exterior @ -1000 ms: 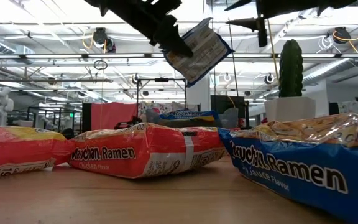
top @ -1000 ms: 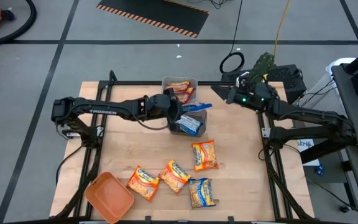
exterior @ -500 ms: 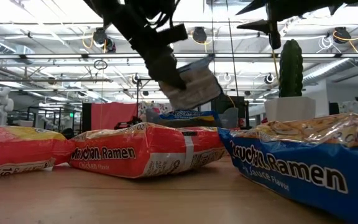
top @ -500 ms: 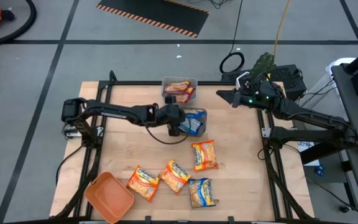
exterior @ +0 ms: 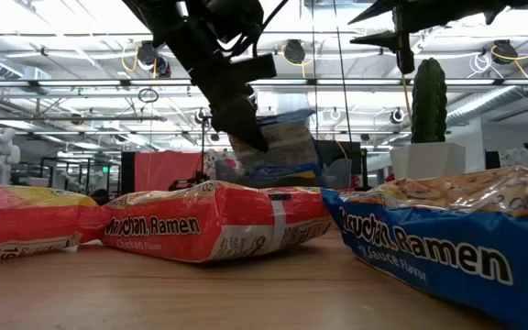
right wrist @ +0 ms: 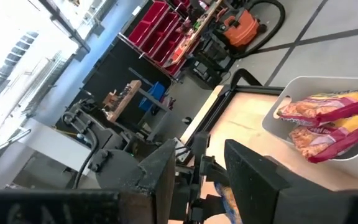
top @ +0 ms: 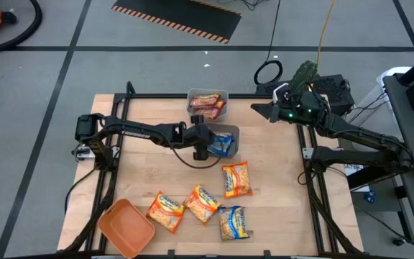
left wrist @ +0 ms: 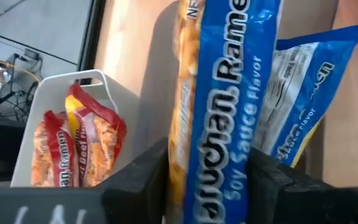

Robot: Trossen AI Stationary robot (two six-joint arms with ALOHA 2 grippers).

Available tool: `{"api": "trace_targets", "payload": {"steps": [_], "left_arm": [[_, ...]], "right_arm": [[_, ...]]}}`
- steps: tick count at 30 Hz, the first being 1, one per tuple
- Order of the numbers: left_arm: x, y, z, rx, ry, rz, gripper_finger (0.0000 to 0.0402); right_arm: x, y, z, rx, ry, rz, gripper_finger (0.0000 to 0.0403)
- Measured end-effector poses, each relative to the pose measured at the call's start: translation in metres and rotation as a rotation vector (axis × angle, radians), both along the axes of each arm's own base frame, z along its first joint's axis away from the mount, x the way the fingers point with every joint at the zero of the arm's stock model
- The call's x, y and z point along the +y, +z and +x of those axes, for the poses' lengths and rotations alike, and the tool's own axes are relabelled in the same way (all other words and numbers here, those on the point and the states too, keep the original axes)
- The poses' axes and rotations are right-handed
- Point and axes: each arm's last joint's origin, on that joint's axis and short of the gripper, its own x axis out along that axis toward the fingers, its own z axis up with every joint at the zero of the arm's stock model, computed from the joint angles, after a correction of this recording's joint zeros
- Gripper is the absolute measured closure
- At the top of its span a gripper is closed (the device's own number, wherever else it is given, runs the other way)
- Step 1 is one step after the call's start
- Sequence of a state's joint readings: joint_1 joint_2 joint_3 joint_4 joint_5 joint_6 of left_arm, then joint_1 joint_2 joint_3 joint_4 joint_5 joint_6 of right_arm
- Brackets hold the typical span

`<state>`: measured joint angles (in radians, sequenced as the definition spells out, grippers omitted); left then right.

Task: Sort Maruchan noodles
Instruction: Put the right blue noodle pack into the black bin, then put the top orange noodle pack into the orange bin

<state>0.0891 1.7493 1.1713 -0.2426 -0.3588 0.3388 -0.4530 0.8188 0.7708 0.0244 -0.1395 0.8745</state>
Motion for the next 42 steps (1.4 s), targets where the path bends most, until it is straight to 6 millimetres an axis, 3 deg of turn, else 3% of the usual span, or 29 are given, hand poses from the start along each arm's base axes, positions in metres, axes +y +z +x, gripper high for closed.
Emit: {"api": "trace_targets", "payload": {"steps": [6,10,24,35,42], "left_arm": [[-0.003,0.001,0.001,-0.029,-0.010,-0.055,0.0173],[-0.010,0.014,-0.004,-0.065,-0.035,-0.119,0.0144],[-0.015,0.082,-0.048,-0.281,0.046,-0.555,0.0140],[-0.018,0.109,-0.076,-0.345,0.131,-0.685,0.0140],[-0.019,0.114,-0.084,-0.341,0.137,-0.701,0.0140]], "right_arm": [[0.001,0.000,0.000,-0.007,0.043,0.021,0.0269],[0.003,0.000,0.001,-0.025,0.053,0.085,0.0269],[0.027,-0.019,0.007,0.131,0.178,0.302,0.0269],[0.046,-0.039,0.009,0.346,0.204,0.354,0.0269],[0.060,-0.048,0.016,0.422,0.290,0.362,0.0268]]}}
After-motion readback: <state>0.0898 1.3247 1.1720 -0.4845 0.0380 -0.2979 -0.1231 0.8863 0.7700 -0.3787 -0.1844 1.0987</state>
